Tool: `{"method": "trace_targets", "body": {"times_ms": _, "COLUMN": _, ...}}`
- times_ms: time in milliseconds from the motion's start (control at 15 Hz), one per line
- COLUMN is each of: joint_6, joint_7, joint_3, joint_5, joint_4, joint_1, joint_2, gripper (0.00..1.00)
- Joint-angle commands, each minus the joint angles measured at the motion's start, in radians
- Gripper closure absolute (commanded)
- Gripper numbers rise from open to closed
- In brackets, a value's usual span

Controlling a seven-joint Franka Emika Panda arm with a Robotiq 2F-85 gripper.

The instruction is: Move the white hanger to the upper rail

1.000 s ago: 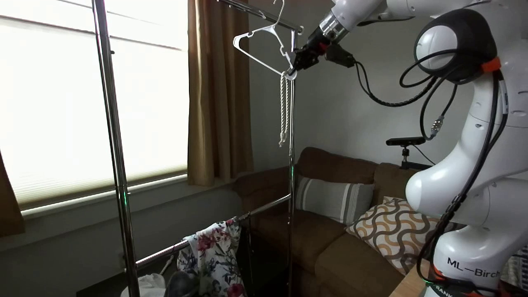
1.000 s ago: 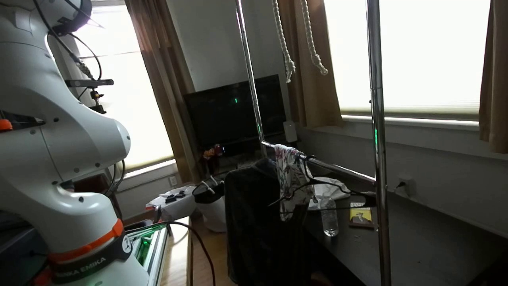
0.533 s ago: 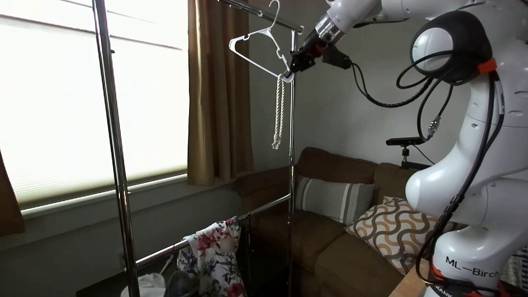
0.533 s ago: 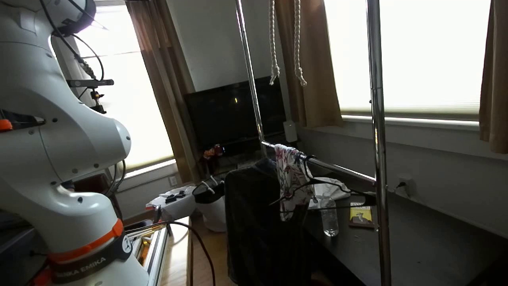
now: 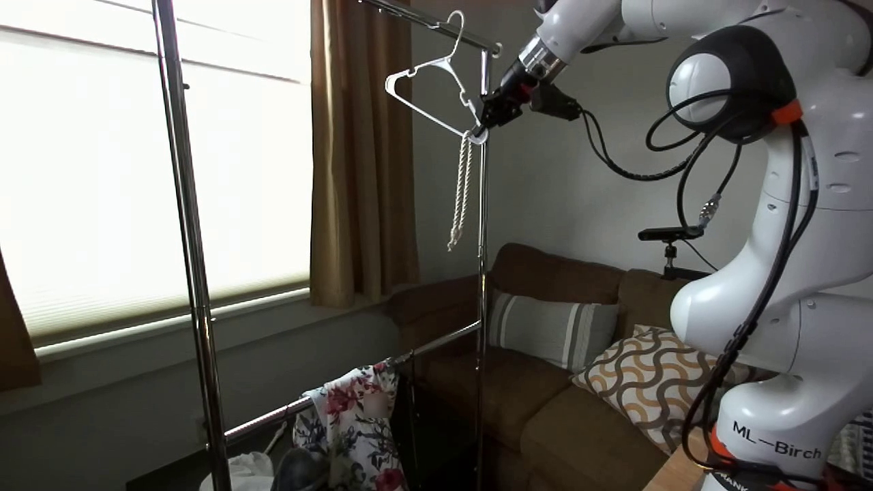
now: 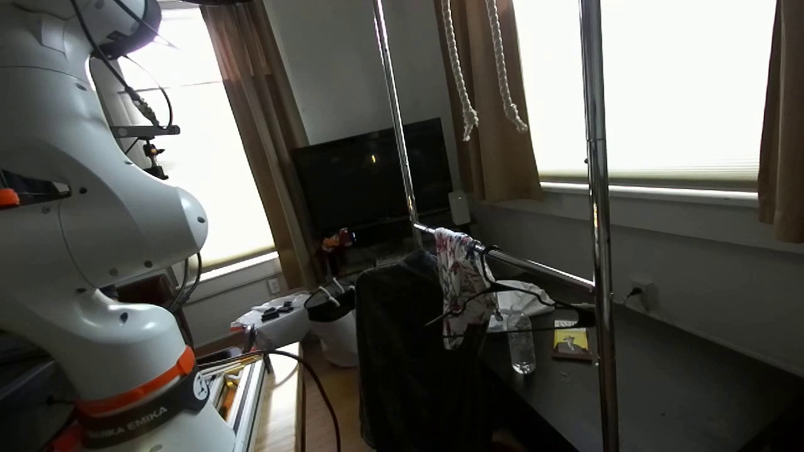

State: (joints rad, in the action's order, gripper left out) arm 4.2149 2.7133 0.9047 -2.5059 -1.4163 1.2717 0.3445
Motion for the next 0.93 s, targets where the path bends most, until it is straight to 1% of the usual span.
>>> {"method": "trace_targets", "body": {"times_ms": 0, "joint_6": 0.028, "joint_7": 0.041, "joint_3": 0.05, "joint_5": -0.009, "joint_4": 0.003, "joint_1": 0.073, "joint_2": 0.035, "gripper": 0.98}}
{"method": "trace_targets", "body": {"times_ms": 267, "joint_6": 0.028, "joint_7": 0.041, "joint_3": 0.076, "joint_5": -0.009, "joint_4": 0.01, "joint_1": 0.106, "joint_2": 0.052, "gripper": 0.98}}
{"method": "trace_targets", "body": {"times_ms": 533, "joint_6": 0.028, "joint_7": 0.041, "joint_3": 0.096, "joint_5": -0.009, "joint_4": -0.001, "joint_1": 0.139, "joint_2": 0.101, "gripper": 0.98}}
{"method": "trace_targets", "body": {"times_ms": 733, "joint_6": 0.028, "joint_7": 0.041, "joint_3": 0.125, "joint_5": -0.009, "joint_4": -0.005, "joint_1": 0.176, "joint_2": 0.14, "gripper": 0.98}}
{"method": "trace_targets", "body": {"times_ms": 800, "joint_6": 0.028, "joint_7": 0.041, "joint_3": 0.129, "joint_5": -0.009, "joint_4": 0.003, "joint_1": 0.178, "joint_2": 0.144, "gripper": 0.98}}
{"method": "trace_targets", "body": {"times_ms": 867, "joint_6": 0.028, "joint_7": 0.033, "joint_3": 0.118, "joint_5": 0.002, "joint_4": 0.011, "joint_1": 0.171, "joint_2": 0.148, "gripper": 0.98}}
